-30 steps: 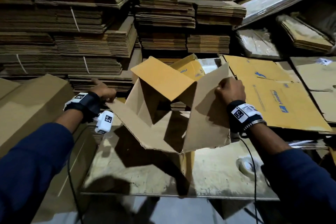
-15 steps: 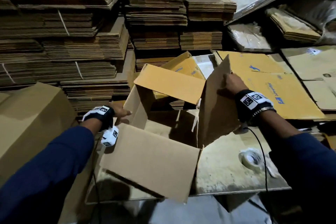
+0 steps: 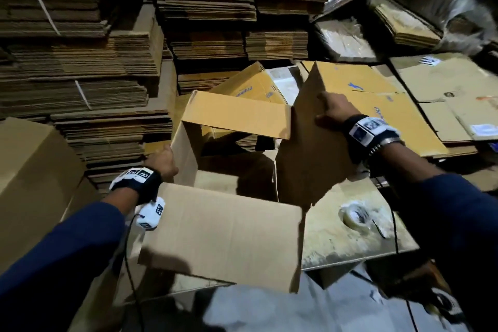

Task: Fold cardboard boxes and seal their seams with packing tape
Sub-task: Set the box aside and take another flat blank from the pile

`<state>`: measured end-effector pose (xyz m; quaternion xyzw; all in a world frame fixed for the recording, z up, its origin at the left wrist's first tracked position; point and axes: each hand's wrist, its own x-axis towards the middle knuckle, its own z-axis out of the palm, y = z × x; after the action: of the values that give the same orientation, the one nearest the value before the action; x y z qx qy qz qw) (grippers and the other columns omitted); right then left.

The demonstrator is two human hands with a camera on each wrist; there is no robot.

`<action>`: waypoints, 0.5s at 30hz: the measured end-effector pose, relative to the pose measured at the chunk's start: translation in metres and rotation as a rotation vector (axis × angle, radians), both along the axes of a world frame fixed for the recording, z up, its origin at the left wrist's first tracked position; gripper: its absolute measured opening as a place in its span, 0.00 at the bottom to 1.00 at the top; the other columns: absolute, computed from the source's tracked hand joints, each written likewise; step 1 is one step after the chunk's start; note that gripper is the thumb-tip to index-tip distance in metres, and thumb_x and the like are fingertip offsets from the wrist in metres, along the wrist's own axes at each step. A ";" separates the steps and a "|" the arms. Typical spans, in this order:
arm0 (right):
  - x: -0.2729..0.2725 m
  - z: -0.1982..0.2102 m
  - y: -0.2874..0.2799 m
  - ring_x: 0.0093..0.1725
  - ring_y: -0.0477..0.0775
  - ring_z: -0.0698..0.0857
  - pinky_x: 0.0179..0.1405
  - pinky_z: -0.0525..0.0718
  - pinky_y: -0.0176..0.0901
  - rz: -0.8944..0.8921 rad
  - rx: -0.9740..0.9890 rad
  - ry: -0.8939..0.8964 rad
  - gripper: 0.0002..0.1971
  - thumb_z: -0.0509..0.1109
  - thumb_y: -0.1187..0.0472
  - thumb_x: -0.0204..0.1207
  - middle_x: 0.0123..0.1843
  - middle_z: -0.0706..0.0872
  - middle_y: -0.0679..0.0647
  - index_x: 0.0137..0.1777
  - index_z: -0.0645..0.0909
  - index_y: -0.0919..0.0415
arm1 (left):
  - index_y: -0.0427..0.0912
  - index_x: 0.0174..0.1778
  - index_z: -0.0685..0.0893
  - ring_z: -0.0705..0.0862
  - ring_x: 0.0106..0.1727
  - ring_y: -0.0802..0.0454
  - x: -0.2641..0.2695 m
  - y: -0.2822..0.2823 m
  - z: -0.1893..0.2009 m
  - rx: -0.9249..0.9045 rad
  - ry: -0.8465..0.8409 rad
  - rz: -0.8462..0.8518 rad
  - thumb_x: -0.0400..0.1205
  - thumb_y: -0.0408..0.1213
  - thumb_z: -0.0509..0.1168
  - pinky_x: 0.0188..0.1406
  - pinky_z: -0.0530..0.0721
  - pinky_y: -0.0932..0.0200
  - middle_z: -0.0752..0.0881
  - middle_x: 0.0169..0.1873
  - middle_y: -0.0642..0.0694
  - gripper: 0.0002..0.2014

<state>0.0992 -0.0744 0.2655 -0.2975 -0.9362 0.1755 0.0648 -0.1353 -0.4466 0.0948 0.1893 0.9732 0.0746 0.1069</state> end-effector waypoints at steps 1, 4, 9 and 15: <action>-0.005 0.003 -0.001 0.71 0.71 0.81 0.66 0.83 0.59 0.020 0.043 -0.042 0.29 0.78 0.68 0.77 0.73 0.80 0.71 0.77 0.75 0.72 | 0.40 0.73 0.67 0.87 0.58 0.32 0.011 -0.003 0.004 -0.016 0.012 -0.017 0.80 0.38 0.74 0.58 0.87 0.38 0.86 0.60 0.34 0.29; -0.018 0.006 -0.004 0.70 0.70 0.81 0.64 0.82 0.56 0.113 0.101 -0.126 0.28 0.79 0.66 0.76 0.73 0.79 0.72 0.75 0.75 0.71 | 0.36 0.73 0.66 0.87 0.59 0.31 0.052 -0.012 0.001 -0.063 0.039 -0.012 0.79 0.39 0.75 0.55 0.87 0.42 0.87 0.60 0.32 0.31; -0.027 0.000 -0.020 0.70 0.67 0.80 0.55 0.85 0.52 0.297 -0.053 -0.134 0.46 0.77 0.65 0.79 0.82 0.70 0.67 0.91 0.53 0.62 | 0.34 0.72 0.68 0.87 0.60 0.29 0.102 -0.032 -0.018 -0.055 0.039 0.134 0.76 0.39 0.75 0.53 0.86 0.42 0.86 0.59 0.30 0.33; 0.000 -0.011 0.001 0.55 0.65 0.88 0.51 0.88 0.51 0.340 -0.155 -0.105 0.40 0.77 0.66 0.77 0.70 0.84 0.66 0.87 0.67 0.50 | 0.32 0.73 0.68 0.84 0.66 0.28 0.125 -0.054 -0.019 0.005 -0.012 0.269 0.80 0.36 0.71 0.58 0.83 0.41 0.84 0.64 0.27 0.29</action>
<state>0.0991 -0.0731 0.2544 -0.1479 -0.9587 0.2398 -0.0378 -0.0100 -0.5004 0.0758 0.0570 0.9890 0.0917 0.1013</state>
